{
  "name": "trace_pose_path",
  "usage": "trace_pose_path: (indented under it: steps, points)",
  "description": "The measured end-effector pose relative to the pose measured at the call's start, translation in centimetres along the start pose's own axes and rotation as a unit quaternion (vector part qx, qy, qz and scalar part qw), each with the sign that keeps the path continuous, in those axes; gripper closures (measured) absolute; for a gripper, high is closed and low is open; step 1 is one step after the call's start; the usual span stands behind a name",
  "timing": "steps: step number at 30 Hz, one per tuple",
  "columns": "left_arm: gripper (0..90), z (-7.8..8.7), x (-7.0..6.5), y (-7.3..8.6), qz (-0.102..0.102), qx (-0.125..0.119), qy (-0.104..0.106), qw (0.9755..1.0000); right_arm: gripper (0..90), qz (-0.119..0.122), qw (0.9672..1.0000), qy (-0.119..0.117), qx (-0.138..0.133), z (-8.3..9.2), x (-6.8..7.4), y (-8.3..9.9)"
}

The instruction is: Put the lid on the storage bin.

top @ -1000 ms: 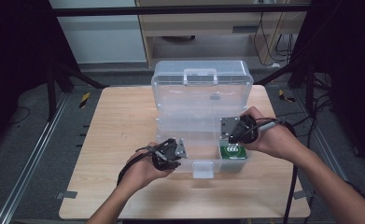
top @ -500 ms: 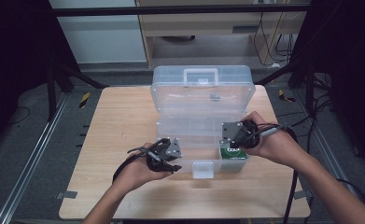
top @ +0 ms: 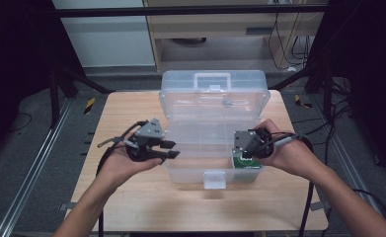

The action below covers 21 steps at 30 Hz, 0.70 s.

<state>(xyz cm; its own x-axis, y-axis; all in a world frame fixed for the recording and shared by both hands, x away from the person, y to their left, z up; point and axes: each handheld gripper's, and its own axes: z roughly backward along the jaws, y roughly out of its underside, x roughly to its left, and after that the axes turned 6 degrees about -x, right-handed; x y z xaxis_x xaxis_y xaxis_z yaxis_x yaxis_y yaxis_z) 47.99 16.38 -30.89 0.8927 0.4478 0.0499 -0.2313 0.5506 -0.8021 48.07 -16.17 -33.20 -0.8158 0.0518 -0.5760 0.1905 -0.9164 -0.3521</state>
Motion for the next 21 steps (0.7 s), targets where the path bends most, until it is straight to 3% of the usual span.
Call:
trace_pose_path:
  steps: [2,4,5,6,8,10,15,21]
  points:
    - [72.9,0.3,1.3,-0.1,0.027,0.005,-0.024,0.9993,76.3,-0.002,1.0,0.001,-0.002,0.0,0.0,0.1]
    - [80.8,0.4,2.0,-0.2,0.036,0.007,-0.034,0.9987,76.0,-0.002,1.0,0.001,-0.004,-0.1,0.0,0.0]
    - [84.9,0.5,3.0,-0.5,0.045,0.014,-0.058,0.9972,75.7,-0.004,1.0,0.002,-0.003,-0.1,0.0,0.0]
    - [86.2,0.5,3.5,-0.6,0.05,0.013,-0.066,0.9965,75.3,-0.004,1.0,0.001,-0.003,-0.1,0.0,-0.1]
    - [86.9,0.6,4.0,-0.7,0.06,0.009,-0.064,0.9961,74.8,-0.002,1.0,0.003,-0.002,-0.1,0.1,-0.1]
    - [86.2,0.4,5.1,-0.8,0.085,0.004,-0.064,0.9943,74.5,-0.002,1.0,0.002,-0.003,-0.1,0.2,0.0]
    - [86.2,0.3,6.0,-1.0,0.12,-0.02,-0.069,0.9901,74.5,-0.001,1.0,0.006,-0.003,-0.1,0.3,0.0]
    - [86.6,0.0,6.6,-1.6,0.125,-0.019,-0.081,0.9887,73.5,0.0,1.0,0.007,-0.002,-0.1,0.4,0.0]
